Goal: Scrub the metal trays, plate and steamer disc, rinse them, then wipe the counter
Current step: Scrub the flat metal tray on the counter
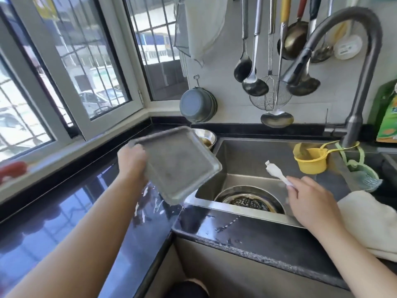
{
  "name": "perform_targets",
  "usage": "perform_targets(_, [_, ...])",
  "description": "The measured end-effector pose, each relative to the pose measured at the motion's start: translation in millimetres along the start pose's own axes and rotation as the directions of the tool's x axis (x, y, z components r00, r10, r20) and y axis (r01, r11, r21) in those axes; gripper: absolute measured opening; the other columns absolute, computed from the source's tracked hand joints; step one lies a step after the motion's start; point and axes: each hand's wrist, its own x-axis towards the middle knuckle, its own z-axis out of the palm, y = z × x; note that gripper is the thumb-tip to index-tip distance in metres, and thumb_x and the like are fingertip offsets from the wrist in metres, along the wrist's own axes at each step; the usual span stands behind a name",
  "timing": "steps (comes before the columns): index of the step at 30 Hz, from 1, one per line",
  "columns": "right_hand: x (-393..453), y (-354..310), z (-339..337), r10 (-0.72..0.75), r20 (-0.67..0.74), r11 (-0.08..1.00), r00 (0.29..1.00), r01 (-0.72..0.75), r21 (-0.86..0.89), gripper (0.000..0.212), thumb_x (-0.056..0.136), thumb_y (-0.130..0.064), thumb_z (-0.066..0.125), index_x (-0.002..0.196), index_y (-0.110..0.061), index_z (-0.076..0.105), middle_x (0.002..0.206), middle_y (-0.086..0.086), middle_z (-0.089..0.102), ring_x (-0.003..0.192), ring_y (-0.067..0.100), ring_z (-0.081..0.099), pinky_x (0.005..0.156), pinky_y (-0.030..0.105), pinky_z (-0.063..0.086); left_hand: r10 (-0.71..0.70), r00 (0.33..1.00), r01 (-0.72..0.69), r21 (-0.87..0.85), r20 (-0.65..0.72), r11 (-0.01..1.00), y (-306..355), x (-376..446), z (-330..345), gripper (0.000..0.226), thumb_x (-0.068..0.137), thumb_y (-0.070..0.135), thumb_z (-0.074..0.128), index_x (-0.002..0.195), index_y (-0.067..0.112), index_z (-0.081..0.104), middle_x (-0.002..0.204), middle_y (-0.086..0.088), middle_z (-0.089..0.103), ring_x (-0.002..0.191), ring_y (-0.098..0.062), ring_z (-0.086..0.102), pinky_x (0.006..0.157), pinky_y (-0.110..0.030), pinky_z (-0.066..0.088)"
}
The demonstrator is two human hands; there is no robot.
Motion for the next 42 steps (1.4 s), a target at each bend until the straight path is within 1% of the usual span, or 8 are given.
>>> perform_targets(3, [-1, -3, 2, 0.009, -0.004, 1.000, 1.000, -0.009, -0.019, 0.029, 0.100, -0.020, 0.055, 0.124, -0.018, 0.070, 0.090, 0.003, 0.060, 0.083, 0.038, 0.061, 0.065, 0.041, 0.049, -0.189, 0.974, 0.215, -0.247, 0.122, 0.945, -44, 10, 5, 0.029, 0.102, 0.002, 0.041, 0.118, 0.003, 0.066, 0.074, -0.003, 0.056, 0.053, -0.014, 0.047, 0.045, -0.021, 0.044])
perform_targets(7, [-3, -6, 6, -0.013, -0.040, 0.999, 0.999, 0.011, -0.044, 0.026, 0.096, -0.014, 0.063, 0.120, -0.015, 0.073, 0.082, -0.003, 0.054, 0.077, 0.038, 0.061, 0.061, 0.041, 0.049, -0.298, 0.913, 0.370, -0.260, 0.278, 0.892, -82, 19, 11, 0.031, 0.097, -0.010, 0.037, 0.078, 0.005, 0.055, 0.048, -0.006, 0.052, 0.036, -0.015, 0.048, 0.034, -0.019, 0.036])
perform_targets(12, [3, -28, 5, -0.096, 0.014, 0.995, 0.995, 0.096, -0.010, 0.027, 0.096, -0.014, 0.063, 0.120, -0.021, 0.074, 0.076, -0.011, 0.054, 0.073, 0.027, 0.055, 0.063, 0.041, 0.047, -0.308, 0.869, 0.384, -0.135, 0.388, 0.914, -95, 54, 22, 0.025, 0.099, -0.011, 0.042, 0.084, -0.003, 0.061, 0.057, -0.011, 0.059, 0.039, -0.019, 0.058, 0.038, -0.023, 0.047])
perform_targets(18, [33, -125, 18, -0.317, 0.287, 0.948, 0.904, 0.301, 0.098, 0.037, 0.101, -0.030, 0.056, 0.133, -0.049, 0.061, 0.092, -0.018, 0.064, 0.091, 0.009, 0.061, 0.081, 0.038, 0.052, -0.042, 0.910, -0.086, 0.286, 0.413, 0.954, -106, 79, 3, 0.053, 0.096, 0.027, 0.061, 0.143, 0.007, 0.049, 0.123, -0.007, 0.062, 0.105, -0.024, 0.061, 0.086, -0.036, 0.049])
perform_targets(21, [43, -167, 29, -0.358, 0.460, 0.931, 0.812, 0.346, 0.115, 0.046, 0.105, -0.031, 0.049, 0.138, -0.062, 0.046, 0.080, -0.022, 0.049, 0.072, -0.001, 0.049, 0.069, 0.024, 0.044, 0.173, 0.868, -0.340, 0.303, 0.466, 0.890, -125, 65, -22, 0.058, 0.098, 0.023, 0.058, 0.152, 0.015, 0.041, 0.146, -0.006, 0.054, 0.130, -0.025, 0.056, 0.107, -0.037, 0.046])
perform_targets(30, [43, -255, 71, -0.505, 0.720, 0.773, 0.475, 0.620, 0.134, 0.044, 0.109, -0.035, 0.039, 0.147, -0.057, 0.039, 0.093, -0.025, 0.039, 0.099, 0.012, 0.047, 0.083, 0.029, 0.039, 0.332, 0.789, -0.578, 0.441, 0.516, 0.687, -165, 54, -41, 0.015, 0.094, 0.025, 0.050, 0.083, 0.020, 0.059, 0.092, 0.010, 0.057, 0.095, -0.017, 0.052, 0.083, -0.036, 0.049])
perform_targets(35, [54, -277, 94, -0.495, 0.748, 0.733, 0.442, 0.675, 0.085, 0.043, 0.109, -0.033, 0.040, 0.147, -0.053, 0.042, 0.084, -0.016, 0.046, 0.097, 0.018, 0.052, 0.086, 0.034, 0.043, 0.356, 0.737, -0.660, 0.497, 0.574, 0.563, -168, 49, -37, 0.042, 0.082, 0.059, 0.028, 0.082, 0.024, 0.050, 0.096, 0.008, 0.050, 0.098, -0.019, 0.045, 0.090, -0.033, 0.041])
perform_targets(42, [67, -288, 109, -0.459, 0.724, 0.761, 0.515, 0.649, 0.021, 0.044, 0.110, -0.033, 0.036, 0.149, -0.051, 0.040, 0.136, 0.000, 0.059, 0.123, 0.026, 0.055, 0.095, 0.035, 0.045, 0.347, 0.776, -0.620, 0.536, 0.526, 0.573, -178, 52, -30, 0.053, 0.079, 0.073, 0.030, 0.084, 0.023, 0.046, 0.102, 0.006, 0.047, 0.108, -0.017, 0.043, 0.103, -0.031, 0.037])
